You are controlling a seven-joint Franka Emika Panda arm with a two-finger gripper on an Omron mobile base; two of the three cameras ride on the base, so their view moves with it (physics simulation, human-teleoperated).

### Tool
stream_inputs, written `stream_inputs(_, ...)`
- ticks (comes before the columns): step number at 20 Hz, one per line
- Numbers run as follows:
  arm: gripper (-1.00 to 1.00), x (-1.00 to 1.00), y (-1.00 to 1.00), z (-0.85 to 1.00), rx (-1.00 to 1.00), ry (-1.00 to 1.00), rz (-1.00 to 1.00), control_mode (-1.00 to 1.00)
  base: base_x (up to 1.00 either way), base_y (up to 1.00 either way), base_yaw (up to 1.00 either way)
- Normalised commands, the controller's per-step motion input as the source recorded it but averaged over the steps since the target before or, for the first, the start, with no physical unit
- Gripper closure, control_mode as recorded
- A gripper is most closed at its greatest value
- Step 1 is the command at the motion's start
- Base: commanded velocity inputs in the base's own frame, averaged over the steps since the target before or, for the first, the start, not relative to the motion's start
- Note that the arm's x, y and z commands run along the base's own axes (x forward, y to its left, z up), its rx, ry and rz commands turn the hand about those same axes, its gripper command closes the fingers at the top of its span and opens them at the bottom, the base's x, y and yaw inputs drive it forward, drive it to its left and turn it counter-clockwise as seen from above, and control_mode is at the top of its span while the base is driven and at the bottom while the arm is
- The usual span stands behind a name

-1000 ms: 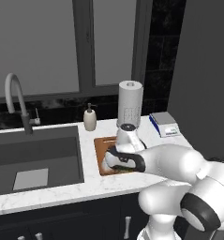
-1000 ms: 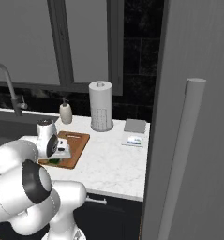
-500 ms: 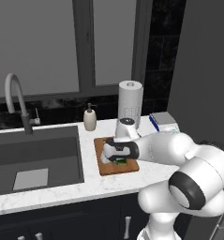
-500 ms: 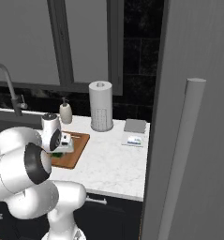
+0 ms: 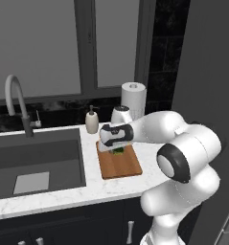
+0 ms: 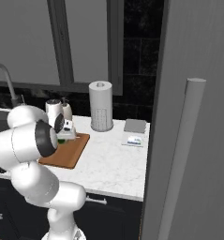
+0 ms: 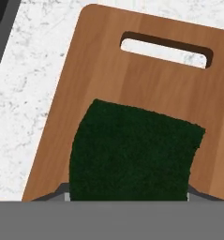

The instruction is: Pick up the sponge from the counter and clean the cutting board by briefly scrubbing or pressing down on the cutting board. Once finished, release the sponge.

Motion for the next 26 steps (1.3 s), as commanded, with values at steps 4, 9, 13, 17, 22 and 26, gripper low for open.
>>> stream_inputs(4,1.00,0.39,0.32,0.00,0.00,0.00,0.00,-1.00,0.00,0.00,0.00)
stream_inputs(9,1.00,0.35,0.28,0.00,0.00,0.00,0.00,-1.00,0.00,0.00,0.00)
stream_inputs(13,1.00,0.05,0.09,-0.09,0.00,0.00,0.00,-1.00,0.00,0.00,0.00)
stream_inputs(17,1.00,0.02,0.08,-0.32,0.00,0.00,0.00,-1.00,0.00,0.00,0.00)
stream_inputs(22,1.00,0.01,0.11,-0.41,0.00,-0.04,0.00,-1.00,0.00,0.00,0.00)
stream_inputs(26,1.00,0.01,0.21,-0.43,0.00,-0.05,0.00,-1.00,0.00,0.00,0.00)
